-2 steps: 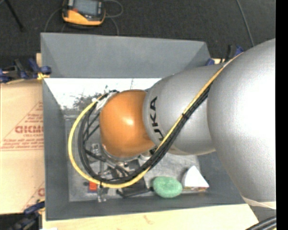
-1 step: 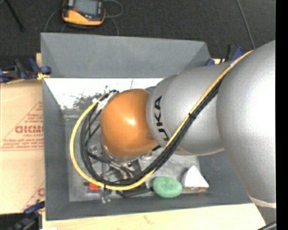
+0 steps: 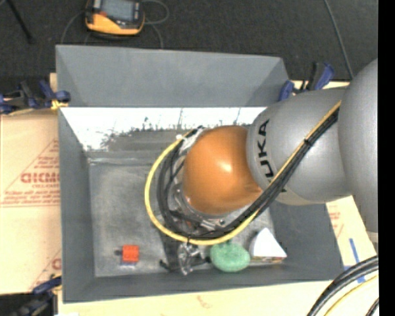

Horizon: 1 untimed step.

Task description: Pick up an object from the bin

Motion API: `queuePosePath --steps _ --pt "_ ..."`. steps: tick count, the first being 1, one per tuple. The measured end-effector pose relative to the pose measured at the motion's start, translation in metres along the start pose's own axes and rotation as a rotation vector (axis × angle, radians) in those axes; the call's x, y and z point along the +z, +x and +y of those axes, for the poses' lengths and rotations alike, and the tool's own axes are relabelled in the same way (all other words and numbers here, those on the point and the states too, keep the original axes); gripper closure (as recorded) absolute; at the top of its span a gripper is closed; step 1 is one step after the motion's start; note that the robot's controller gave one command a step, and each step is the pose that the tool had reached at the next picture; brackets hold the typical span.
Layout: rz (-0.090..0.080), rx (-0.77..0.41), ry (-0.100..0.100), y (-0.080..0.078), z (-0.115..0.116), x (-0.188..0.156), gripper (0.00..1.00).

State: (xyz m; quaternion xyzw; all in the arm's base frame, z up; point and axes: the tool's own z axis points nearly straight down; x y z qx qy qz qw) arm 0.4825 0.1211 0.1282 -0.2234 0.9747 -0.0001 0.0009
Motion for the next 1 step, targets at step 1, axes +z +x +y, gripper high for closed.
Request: queuePosePath --steps 1 --pt "-0.023 -0.013 0.004 0.0053 -0.0099 0.0557 0.0"
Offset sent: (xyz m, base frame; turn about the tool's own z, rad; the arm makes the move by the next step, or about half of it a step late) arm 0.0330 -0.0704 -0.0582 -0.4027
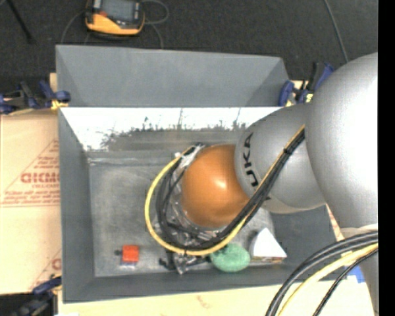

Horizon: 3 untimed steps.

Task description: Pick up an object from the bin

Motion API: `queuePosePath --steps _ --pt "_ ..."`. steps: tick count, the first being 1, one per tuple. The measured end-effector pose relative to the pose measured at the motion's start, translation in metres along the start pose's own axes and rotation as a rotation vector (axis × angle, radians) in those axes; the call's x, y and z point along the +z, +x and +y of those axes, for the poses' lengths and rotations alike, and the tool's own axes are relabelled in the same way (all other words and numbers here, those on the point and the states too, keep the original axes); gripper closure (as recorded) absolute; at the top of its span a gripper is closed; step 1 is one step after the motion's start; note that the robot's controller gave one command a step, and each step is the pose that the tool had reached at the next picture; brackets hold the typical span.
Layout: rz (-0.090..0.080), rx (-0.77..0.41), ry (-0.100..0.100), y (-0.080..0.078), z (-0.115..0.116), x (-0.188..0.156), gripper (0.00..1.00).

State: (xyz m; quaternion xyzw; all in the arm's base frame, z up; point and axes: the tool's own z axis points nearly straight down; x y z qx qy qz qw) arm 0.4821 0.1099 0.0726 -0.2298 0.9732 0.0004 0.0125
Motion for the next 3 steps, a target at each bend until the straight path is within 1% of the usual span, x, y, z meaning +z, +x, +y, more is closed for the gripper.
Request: queuePosePath --steps 1,3 --pt "0.019 -0.387 -0.013 -0.0056 -0.0657 0.0001 1.0" --pt "0.019 -0.386 -0.013 -0.0053 -0.0655 -0.0023 1.0"
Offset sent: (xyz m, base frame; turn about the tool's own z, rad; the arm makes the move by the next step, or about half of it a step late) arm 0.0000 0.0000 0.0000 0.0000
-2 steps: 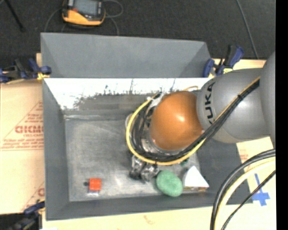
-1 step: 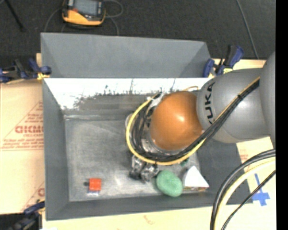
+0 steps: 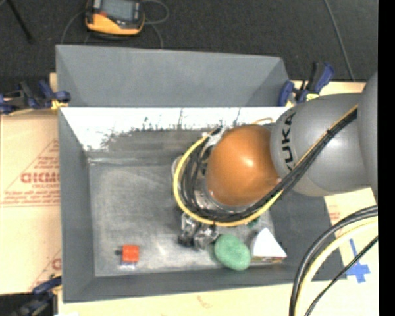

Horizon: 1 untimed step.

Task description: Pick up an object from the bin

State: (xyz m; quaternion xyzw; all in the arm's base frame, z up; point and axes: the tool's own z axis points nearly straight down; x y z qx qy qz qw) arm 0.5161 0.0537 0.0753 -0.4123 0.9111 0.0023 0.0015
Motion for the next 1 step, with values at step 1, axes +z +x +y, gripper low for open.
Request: queuePosePath --steps 1 --pt "0.001 0.0 0.002 0.0005 -0.0005 -0.0054 1.0"
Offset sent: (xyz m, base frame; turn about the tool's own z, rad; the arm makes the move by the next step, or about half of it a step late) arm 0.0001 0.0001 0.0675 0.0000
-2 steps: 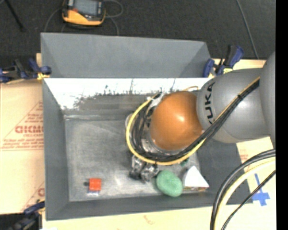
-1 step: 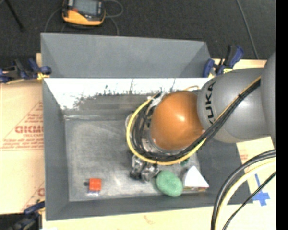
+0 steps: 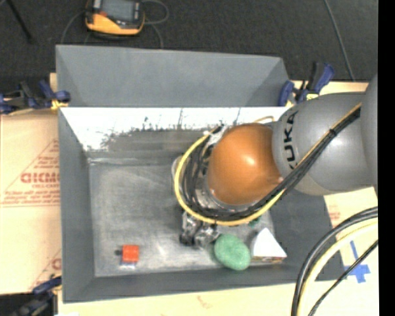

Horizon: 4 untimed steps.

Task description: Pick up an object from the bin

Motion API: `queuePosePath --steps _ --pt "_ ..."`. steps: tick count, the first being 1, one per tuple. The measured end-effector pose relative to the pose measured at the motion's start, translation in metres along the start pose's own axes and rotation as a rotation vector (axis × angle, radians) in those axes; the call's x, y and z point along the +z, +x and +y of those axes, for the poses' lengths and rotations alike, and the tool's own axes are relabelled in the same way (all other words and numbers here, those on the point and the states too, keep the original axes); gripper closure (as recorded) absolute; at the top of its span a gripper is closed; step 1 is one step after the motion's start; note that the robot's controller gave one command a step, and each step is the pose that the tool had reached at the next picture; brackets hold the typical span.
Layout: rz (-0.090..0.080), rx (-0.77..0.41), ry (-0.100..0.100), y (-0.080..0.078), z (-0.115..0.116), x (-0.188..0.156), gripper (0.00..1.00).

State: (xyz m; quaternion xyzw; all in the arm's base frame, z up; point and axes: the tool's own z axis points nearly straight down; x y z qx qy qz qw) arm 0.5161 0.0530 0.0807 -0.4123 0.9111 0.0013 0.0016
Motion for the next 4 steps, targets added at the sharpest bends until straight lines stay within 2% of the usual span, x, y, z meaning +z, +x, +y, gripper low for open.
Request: queuePosePath --steps 2,4 --pt "0.006 0.001 -0.003 0.001 0.001 -0.029 1.0" --pt "0.001 0.002 0.003 0.0 -0.001 -0.055 1.0"
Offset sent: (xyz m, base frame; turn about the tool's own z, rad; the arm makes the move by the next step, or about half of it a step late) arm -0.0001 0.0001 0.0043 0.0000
